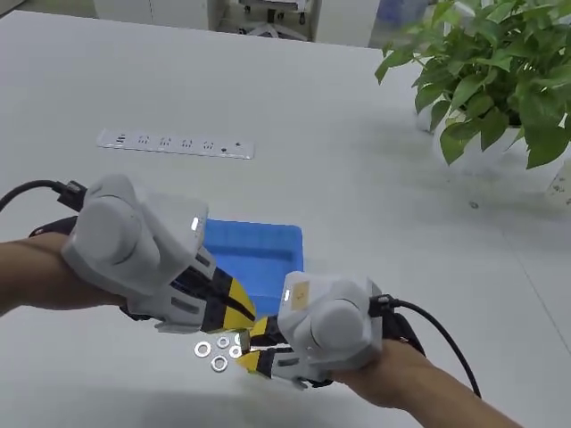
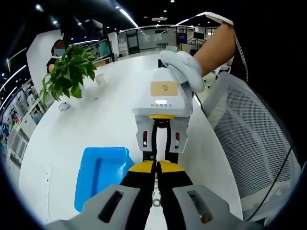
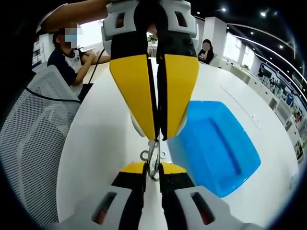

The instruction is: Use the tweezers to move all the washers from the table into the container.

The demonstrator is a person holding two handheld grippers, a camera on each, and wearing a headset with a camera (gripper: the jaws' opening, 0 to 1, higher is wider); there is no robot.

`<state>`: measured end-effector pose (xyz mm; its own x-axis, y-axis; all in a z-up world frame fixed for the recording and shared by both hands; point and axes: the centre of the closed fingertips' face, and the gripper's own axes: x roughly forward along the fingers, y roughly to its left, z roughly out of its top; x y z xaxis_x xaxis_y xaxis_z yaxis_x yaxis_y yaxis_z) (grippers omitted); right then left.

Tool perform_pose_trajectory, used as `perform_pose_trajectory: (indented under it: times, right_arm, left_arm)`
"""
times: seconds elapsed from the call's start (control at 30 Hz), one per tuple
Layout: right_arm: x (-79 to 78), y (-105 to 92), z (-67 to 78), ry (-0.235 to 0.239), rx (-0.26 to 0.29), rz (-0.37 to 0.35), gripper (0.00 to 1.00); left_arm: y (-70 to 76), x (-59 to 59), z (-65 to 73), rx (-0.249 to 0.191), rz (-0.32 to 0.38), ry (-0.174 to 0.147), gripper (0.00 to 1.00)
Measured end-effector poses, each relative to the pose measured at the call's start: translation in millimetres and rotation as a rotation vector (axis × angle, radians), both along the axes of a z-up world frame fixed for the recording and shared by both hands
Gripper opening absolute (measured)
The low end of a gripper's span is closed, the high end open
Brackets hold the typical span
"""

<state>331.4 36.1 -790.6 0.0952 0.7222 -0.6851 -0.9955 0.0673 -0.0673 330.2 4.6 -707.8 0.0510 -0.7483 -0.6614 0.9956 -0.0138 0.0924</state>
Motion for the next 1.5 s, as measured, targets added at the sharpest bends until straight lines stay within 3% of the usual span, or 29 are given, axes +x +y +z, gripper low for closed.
perform_pose_trajectory:
  times: [0.23, 0.63, 1.17, 1.5]
  right_arm:
    - [-1.0, -0.4, -0.1, 0.027, 0.001, -0.022, 0.1]
    - [-3.2, -0.9, 2.1, 0.027, -0.004, -0.02, 0.09]
    - [-4.7, -4.2, 24.5, 0.045, 0.011, -0.05, 0.09]
    - [2.8, -3.0, 43.2, 0.027, 0.017, -0.05, 0.09]
  left_arm:
    - [-0.6, -1.9, -0.8, -0.001, -0.004, 0.008, 0.05]
    - [-0.1, -5.9, 1.2, 0.006, -0.003, 0.016, 0.05]
    - [-2.9, -7.0, 23.9, -0.008, -0.008, 0.029, 0.05]
    - [-0.6, -1.0, 43.0, -0.018, -0.008, 0.013, 0.05]
